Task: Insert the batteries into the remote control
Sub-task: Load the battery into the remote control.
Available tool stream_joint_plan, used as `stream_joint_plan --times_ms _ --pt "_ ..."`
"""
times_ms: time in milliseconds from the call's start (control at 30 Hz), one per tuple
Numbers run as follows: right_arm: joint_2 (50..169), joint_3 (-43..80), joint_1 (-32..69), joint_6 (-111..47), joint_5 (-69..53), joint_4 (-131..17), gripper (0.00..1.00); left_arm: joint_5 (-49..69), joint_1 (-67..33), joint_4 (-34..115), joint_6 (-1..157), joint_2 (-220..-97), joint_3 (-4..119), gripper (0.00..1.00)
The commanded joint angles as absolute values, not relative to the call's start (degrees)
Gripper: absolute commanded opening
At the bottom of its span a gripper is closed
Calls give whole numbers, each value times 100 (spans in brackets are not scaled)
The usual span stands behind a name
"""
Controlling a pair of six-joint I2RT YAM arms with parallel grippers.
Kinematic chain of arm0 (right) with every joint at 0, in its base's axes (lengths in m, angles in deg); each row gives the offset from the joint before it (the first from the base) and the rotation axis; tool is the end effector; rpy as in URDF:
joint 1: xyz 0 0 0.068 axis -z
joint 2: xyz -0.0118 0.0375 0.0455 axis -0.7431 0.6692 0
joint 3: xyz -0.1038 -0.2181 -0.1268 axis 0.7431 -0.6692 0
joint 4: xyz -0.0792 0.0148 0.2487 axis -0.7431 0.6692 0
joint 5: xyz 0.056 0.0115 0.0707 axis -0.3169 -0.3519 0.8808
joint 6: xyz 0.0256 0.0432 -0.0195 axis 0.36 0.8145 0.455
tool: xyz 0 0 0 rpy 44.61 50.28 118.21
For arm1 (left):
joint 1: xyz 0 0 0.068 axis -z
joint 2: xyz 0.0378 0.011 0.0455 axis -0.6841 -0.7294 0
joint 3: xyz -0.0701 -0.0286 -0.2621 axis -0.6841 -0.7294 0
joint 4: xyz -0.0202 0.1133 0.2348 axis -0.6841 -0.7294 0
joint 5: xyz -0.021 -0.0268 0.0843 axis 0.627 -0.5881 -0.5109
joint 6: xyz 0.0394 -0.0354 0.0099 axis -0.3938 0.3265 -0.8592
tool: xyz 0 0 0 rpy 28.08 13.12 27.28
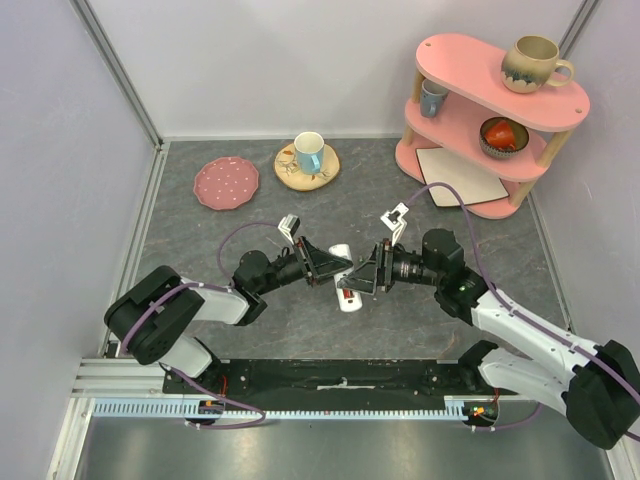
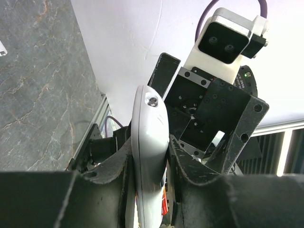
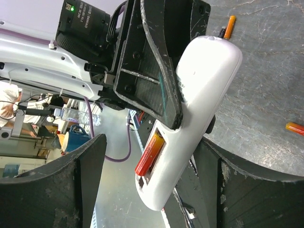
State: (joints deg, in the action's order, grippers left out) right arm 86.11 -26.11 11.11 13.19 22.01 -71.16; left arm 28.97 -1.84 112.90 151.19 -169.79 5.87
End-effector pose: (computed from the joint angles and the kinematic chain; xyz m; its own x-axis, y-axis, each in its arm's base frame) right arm 0.1655 0.1515 0.2581 -0.8601 0.1289 -0.4935 -0.4485 0.2698 0.8521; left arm 0.1867 -0.1858 0.1922 -0.9124 -0.3770 -0.1596 0.1957 -0.0592 -0.9789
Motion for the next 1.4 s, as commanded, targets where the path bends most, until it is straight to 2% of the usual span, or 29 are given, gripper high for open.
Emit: stream_joint_plan --times_ms 0,667,1367 --pt "8443 -2732 1135 1381 2396 -7337 80 2939 -221 13376 15130 -16761 779 2" --pt "8636 -3251 1152 2277 2467 -8708 73 2948 -230 13376 15156 -16532 761 2" --pt "8557 -3418 1407 2365 2291 -8656 63 2921 -230 13376 15130 -16479 708 2"
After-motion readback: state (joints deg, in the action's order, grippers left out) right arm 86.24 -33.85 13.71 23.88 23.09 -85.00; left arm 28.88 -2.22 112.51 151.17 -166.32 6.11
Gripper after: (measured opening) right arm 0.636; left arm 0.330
